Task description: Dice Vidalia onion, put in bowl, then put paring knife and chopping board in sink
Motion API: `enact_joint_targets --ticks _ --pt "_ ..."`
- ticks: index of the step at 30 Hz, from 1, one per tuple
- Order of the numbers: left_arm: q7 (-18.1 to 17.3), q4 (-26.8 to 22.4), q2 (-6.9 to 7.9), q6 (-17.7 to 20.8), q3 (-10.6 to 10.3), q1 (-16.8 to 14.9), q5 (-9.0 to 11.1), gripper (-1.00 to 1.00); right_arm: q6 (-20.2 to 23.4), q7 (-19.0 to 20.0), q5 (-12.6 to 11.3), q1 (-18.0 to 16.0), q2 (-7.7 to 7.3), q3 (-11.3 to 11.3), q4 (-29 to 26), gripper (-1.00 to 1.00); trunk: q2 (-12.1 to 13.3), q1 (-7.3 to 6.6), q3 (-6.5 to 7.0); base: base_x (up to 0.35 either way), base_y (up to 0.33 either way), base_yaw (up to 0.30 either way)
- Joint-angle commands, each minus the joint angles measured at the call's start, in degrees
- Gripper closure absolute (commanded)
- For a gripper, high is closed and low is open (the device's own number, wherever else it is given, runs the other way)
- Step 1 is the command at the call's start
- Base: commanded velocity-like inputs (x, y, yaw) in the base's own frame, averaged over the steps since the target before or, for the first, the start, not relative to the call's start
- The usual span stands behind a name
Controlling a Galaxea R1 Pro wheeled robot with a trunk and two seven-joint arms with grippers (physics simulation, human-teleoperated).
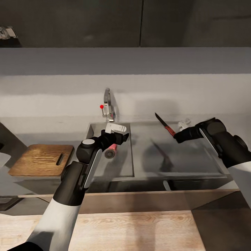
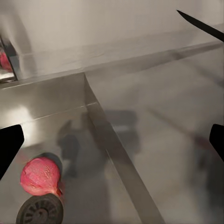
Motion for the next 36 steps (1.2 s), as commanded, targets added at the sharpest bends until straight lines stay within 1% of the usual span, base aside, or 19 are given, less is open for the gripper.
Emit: enact_joint_targets --ticks 1,26,32,36 --pt "-0.15 -0.05 -0.02 0.3 0.04 -0.05 0.03 -1.0 0.2 0.19 0.13 -0.08 -0.06 0.12 -0.04 1.0 -0.11 0.03 -0.11 0.0 0.0 0.018" --pt "-0.15 -0.04 -0.02 0.3 0.04 -0.05 0.03 -1.0 0.12 0.11 0.12 0.14 -0.06 0.12 -0.08 1.0 -0.11 0.03 -0.11 0.0 0.0 0.001" --pt "-0.15 0.02 -0.02 0.3 0.04 -0.05 0.03 -1.0 0.11 -0.02 0.13 0.57 -0.06 0.18 -1.03 1.0 -0.11 0.03 -0.11 0.0 0.0 0.0" --pt "-0.15 0.05 -0.02 0.3 0.04 -0.05 0.03 -1.0 0.05 -2.68 0.1 1.91 -0.06 0.21 -3.02 1.0 -0.11 0.03 -0.11 0.0 0.0 0.0"
